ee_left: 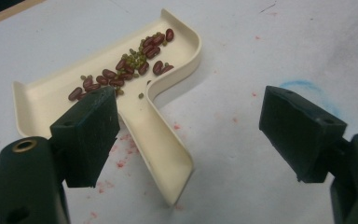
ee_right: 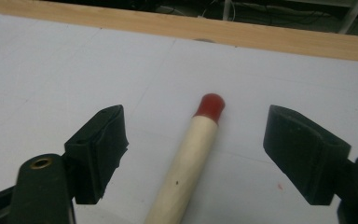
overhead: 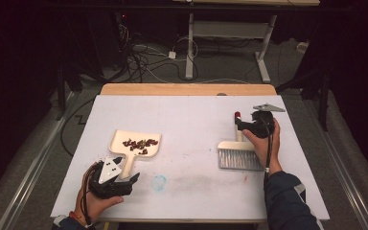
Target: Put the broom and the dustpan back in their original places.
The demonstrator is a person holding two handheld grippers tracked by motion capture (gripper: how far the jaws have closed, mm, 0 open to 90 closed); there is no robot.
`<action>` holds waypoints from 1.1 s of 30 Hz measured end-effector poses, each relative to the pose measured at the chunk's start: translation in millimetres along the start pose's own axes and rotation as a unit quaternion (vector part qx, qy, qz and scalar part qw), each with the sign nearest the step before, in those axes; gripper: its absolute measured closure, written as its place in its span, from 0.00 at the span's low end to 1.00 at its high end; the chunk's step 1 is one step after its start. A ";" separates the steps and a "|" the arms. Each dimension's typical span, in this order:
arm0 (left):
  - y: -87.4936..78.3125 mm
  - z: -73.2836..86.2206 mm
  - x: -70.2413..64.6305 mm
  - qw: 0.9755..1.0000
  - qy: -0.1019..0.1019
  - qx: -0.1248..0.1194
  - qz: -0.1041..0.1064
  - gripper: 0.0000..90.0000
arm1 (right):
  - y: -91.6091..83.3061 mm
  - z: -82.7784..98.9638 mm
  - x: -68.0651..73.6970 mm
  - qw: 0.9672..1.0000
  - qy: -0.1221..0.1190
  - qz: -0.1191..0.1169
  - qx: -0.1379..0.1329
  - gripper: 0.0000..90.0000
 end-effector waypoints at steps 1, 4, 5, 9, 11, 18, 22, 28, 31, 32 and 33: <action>-0.2 0.2 0.6 1.000 -0.002 0.000 0.000 0.22 | -0.2 0.3 1.1 1.000 0.000 -0.001 -0.004 0.24; -1.1 0.8 1.8 1.000 -0.006 -0.001 -0.001 0.22 | -1.9 0.5 4.5 1.000 0.002 -0.006 -0.016 0.20; -1.3 1.0 2.1 1.000 -0.006 -0.002 -0.001 0.22 | -2.1 0.1 5.9 1.000 0.000 -0.002 -0.017 0.19; -1.6 0.9 3.2 1.000 -0.008 -0.001 -0.002 0.22 | -5.2 -0.1 10.1 1.000 -0.001 -0.004 -0.020 0.19; -1.6 1.1 3.6 1.000 -0.008 0.000 -0.001 0.22 | -8.3 -1.2 11.1 1.000 -0.007 -0.004 -0.022 0.19; -1.5 1.0 1.8 1.000 -0.001 -0.002 0.007 0.21 | -26.1 -7.7 18.4 0.998 -0.025 -0.010 -0.048 0.19; -2.4 0.5 -0.2 1.000 0.009 -0.007 0.015 0.18 | -33.6 -10.8 24.5 0.997 -0.029 -0.034 -0.064 0.18; -3.0 0.8 1.0 1.000 0.009 -0.004 0.009 0.18 | -42.7 -13.4 29.7 0.995 -0.043 -0.047 -0.075 0.18; -3.3 0.5 0.9 1.000 0.009 -0.007 0.007 0.18 | -48.6 -13.8 33.0 0.995 -0.049 -0.051 -0.076 0.18; -3.3 0.5 0.8 1.000 0.011 -0.004 0.005 0.18 | -50.7 -13.7 34.4 0.994 -0.052 -0.056 -0.081 0.18; -3.2 0.5 0.5 1.000 0.012 -0.003 0.006 0.18 | -52.4 -13.6 35.9 0.993 -0.057 -0.061 -0.086 0.18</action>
Point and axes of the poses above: each handheld gripper's, and its own axes: y roughly forward along the jaws, z roughly out of its underside, x roughly to its left, the point moved 3 cm from there along y, roughly forward along the jaws, and after that the axes turned 2 degrees about x, right-handed, at the moved point
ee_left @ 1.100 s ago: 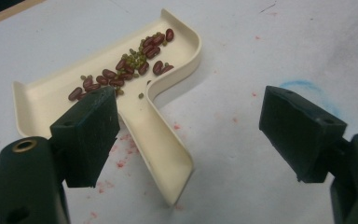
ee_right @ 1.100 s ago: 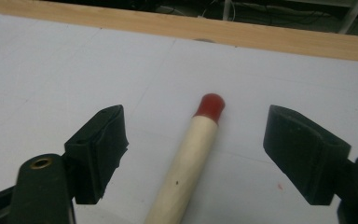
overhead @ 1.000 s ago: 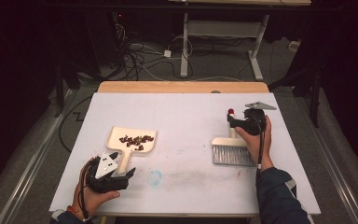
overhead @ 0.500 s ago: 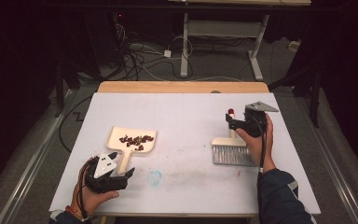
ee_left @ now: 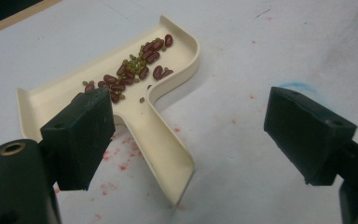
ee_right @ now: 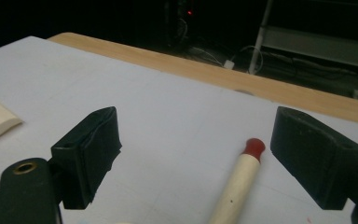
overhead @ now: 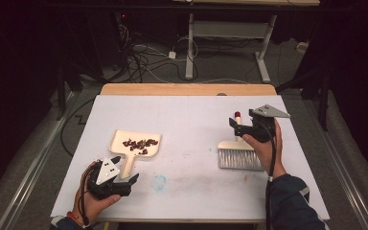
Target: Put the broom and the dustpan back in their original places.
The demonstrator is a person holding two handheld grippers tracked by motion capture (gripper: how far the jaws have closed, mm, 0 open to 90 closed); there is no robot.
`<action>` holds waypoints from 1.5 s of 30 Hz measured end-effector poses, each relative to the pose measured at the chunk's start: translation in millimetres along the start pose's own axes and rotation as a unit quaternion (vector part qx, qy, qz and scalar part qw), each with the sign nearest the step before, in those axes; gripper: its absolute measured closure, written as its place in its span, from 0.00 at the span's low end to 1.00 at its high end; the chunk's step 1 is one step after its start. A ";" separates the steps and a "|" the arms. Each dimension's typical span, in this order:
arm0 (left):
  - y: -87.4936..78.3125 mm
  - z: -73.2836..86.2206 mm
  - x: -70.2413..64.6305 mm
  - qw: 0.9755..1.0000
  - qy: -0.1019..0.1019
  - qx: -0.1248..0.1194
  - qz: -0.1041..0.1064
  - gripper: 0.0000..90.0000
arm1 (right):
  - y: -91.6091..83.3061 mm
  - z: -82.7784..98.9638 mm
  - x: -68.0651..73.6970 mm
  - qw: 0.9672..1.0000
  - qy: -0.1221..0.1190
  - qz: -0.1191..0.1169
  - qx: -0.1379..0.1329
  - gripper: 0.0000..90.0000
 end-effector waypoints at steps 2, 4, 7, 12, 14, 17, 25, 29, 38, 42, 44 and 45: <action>0.2 0.0 -0.6 1.000 0.002 0.001 0.001 0.18 | -2.6 -1.0 3.3 1.000 -0.010 -0.002 -0.003 0.18; -0.2 -0.2 -1.4 1.000 0.004 0.000 0.002 0.18 | -4.6 -2.2 6.0 1.000 -0.014 -0.005 -0.005 0.18; -0.8 -0.3 -1.8 1.000 0.003 -0.002 0.002 0.18 | -7.7 -3.1 11.8 1.000 -0.025 -0.009 -0.006 0.18; -0.3 -0.6 -2.8 1.000 0.004 -0.002 0.005 0.18 | -16.2 -3.8 21.8 0.999 -0.043 -0.017 -0.012 0.18; -0.2 -0.6 -3.2 1.000 0.007 -0.001 0.005 0.18 | -19.7 -4.4 25.3 0.999 -0.047 -0.021 -0.015 0.19; 0.3 -0.4 -3.7 1.000 0.007 0.001 0.006 0.18 | -24.3 -5.0 28.9 0.998 -0.053 -0.024 -0.018 0.19; 0.5 -0.3 -3.9 1.000 0.007 0.001 0.007 0.18 | -34.4 -5.4 36.2 0.997 -0.064 -0.032 -0.023 0.19; 0.6 -0.2 -4.0 1.000 0.009 0.002 0.007 0.18 | -37.4 -6.1 40.3 0.996 -0.074 -0.032 -0.024 0.19; 0.4 -0.2 -4.3 1.000 0.011 0.003 0.008 0.18 | -44.0 -7.1 45.5 0.996 -0.081 -0.034 -0.024 0.19; 0.4 -0.2 -4.3 1.000 0.011 0.002 0.008 0.18 | -50.5 -5.5 47.0 0.995 -0.087 -0.034 -0.025 0.19; 0.3 -0.2 -4.4 1.000 0.011 0.003 0.008 0.18 | -54.7 -4.4 47.5 0.995 -0.088 -0.036 -0.026 0.19; 0.5 -0.2 -4.5 1.000 0.012 0.002 0.008 0.18 | -56.6 -3.9 48.1 0.995 -0.089 -0.037 -0.027 0.19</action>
Point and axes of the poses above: each handheld gripper's, and its own axes: y roughly forward along the jaws, z roughly out of its underside, x roughly to its left, the point moved 3 cm from there along y, roughly forward along the jaws, and after that the axes turned 2 degrees about x, right-handed, at the moved point
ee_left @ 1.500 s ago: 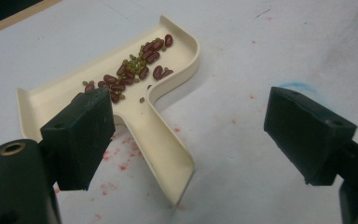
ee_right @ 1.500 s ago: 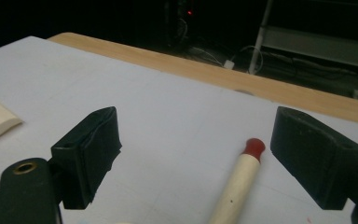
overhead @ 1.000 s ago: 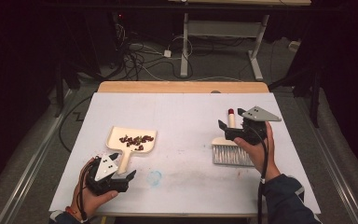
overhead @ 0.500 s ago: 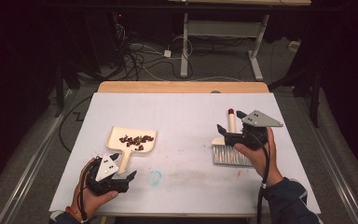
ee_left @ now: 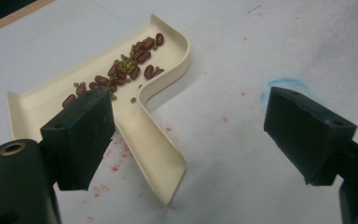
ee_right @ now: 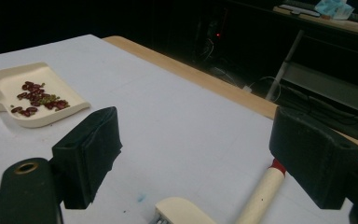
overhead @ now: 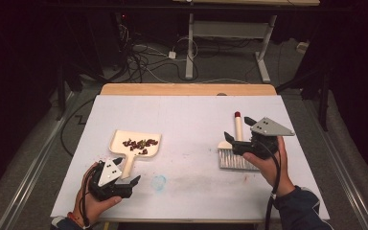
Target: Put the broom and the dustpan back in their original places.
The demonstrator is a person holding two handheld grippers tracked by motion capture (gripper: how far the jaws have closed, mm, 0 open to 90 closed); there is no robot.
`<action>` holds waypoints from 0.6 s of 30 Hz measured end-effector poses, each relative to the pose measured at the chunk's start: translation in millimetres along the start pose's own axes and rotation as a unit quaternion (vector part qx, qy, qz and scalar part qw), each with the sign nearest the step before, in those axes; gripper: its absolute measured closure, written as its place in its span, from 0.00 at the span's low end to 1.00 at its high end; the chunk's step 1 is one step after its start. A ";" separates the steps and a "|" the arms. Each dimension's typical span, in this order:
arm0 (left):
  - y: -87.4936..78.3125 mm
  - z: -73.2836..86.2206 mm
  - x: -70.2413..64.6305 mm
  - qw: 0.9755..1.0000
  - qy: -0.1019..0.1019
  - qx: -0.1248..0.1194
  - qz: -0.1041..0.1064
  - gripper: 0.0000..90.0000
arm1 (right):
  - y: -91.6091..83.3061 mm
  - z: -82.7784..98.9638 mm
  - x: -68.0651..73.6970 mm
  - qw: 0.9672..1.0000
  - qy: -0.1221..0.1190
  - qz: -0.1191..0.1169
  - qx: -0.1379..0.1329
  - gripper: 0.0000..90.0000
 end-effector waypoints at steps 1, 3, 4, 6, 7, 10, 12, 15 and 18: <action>0.0 0.0 -0.1 1.000 0.000 0.001 0.000 0.18 | -2.0 0.3 0.6 1.000 -0.003 0.000 -0.001 0.19; 0.1 -0.1 -0.2 1.000 0.000 0.001 0.001 0.18 | -5.5 1.0 2.7 1.000 -0.004 -0.006 -0.002 0.19; 0.2 -0.1 -0.3 1.000 0.001 0.001 0.000 0.18 | -7.0 1.2 3.4 1.000 -0.009 -0.006 -0.004 0.19; 0.3 0.0 -0.4 1.000 0.001 0.001 0.000 0.18 | -9.9 2.1 5.3 1.000 -0.011 -0.007 -0.004 0.19; 0.3 0.0 -0.3 1.000 0.001 0.001 0.000 0.18 | -11.4 2.5 6.2 1.000 -0.012 -0.009 -0.005 0.19; 0.1 0.0 -0.4 1.000 0.001 0.000 -0.001 0.18 | -15.6 3.9 9.1 1.000 -0.016 -0.013 -0.006 0.19; 0.0 -0.1 -0.3 1.000 0.001 0.000 -0.002 0.18 | -18.1 5.2 10.3 1.000 -0.018 -0.014 -0.007 0.19; 0.4 0.0 -0.6 1.000 0.002 0.001 -0.002 0.18 | -21.7 7.9 12.0 1.000 -0.022 -0.014 -0.006 0.19; 1.0 0.0 -1.3 1.000 0.002 0.001 -0.001 0.18 | -25.0 11.0 12.1 1.000 -0.026 -0.014 -0.006 0.19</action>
Point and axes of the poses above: each handheld gripper's, and its own axes: y roughly forward along the jaws, z roughly out of its underside, x roughly to its left, the point moved 3 cm from there along y, roughly forward along the jaws, and after that the axes turned 2 degrees about x, right-handed, at the moved point
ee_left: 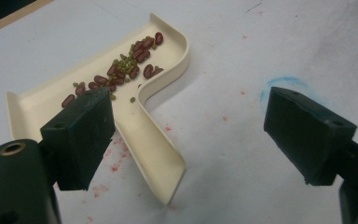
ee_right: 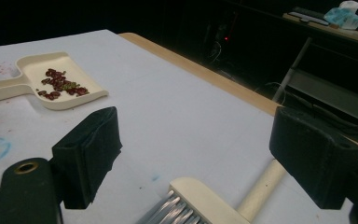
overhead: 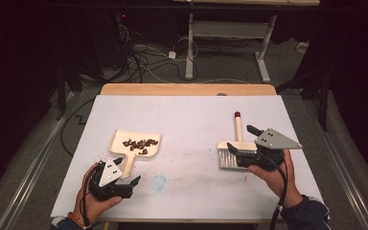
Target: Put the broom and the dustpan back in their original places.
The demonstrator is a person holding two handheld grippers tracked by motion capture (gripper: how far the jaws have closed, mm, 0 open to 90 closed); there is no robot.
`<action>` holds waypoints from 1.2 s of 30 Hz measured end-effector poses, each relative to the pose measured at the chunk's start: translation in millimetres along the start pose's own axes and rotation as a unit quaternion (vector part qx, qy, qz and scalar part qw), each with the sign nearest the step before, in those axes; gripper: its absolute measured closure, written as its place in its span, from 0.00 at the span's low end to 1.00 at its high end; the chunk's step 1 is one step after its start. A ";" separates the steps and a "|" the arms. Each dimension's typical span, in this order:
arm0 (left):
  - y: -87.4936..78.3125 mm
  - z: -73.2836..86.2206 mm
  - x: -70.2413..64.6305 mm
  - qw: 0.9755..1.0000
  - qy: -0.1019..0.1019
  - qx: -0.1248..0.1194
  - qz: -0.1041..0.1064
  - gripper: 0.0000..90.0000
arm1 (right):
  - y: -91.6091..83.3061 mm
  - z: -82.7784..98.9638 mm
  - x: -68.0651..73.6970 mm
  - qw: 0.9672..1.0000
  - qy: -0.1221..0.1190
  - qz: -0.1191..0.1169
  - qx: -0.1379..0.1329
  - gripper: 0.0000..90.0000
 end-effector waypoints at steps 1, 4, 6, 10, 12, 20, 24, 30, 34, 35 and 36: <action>0.1 0.0 -0.1 1.000 0.000 0.000 0.000 0.18 | -1.0 1.1 0.0 1.000 0.000 0.000 0.001 0.19; 0.2 0.0 -0.3 1.000 0.001 0.000 0.001 0.18 | -4.5 4.4 -0.6 1.000 0.000 -0.001 0.001 0.19; 0.5 0.1 -0.3 1.000 0.001 0.001 0.001 0.18 | -6.9 6.4 -0.8 1.000 -0.004 0.003 0.002 0.19; 0.9 0.3 -0.6 1.000 0.004 0.004 0.002 0.18 | -10.7 10.4 -1.4 1.000 -0.012 0.008 0.003 0.19; 1.1 0.4 -0.8 1.000 0.005 0.004 0.002 0.18 | -12.3 13.3 -1.6 1.000 -0.015 0.007 0.004 0.19; 2.7 0.7 -1.6 1.000 0.007 0.006 0.003 0.18 | -18.2 28.7 -4.6 1.000 -0.022 0.014 0.012 0.19; 3.2 0.8 -1.4 1.000 0.005 0.007 0.005 0.18 | -20.7 36.8 -6.8 1.000 -0.014 0.013 0.017 0.19; 3.9 0.7 -1.1 1.000 0.004 0.008 0.004 0.18 | -23.9 48.0 -8.8 1.000 -0.013 0.020 0.017 0.19; 5.6 0.8 -0.1 1.000 0.004 0.010 0.003 0.18 | -24.8 58.0 -8.6 1.000 -0.012 0.021 0.019 0.19; 5.9 0.8 0.0 1.000 0.004 0.011 0.002 0.18 | -25.0 61.0 -8.1 0.999 -0.014 0.024 0.023 0.19; 6.1 0.8 0.0 1.000 0.003 0.010 0.004 0.18 | -25.3 63.9 -7.8 0.999 -0.020 0.028 0.025 0.19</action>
Point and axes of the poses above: each handheld gripper's, and its own axes: y roughly forward along the jaws, z roughly out of its underside, x roughly to its left, the point moved 3 cm from there along y, roughly forward along the jaws, and after that the axes turned 2 degrees about x, right-handed, at the moved point
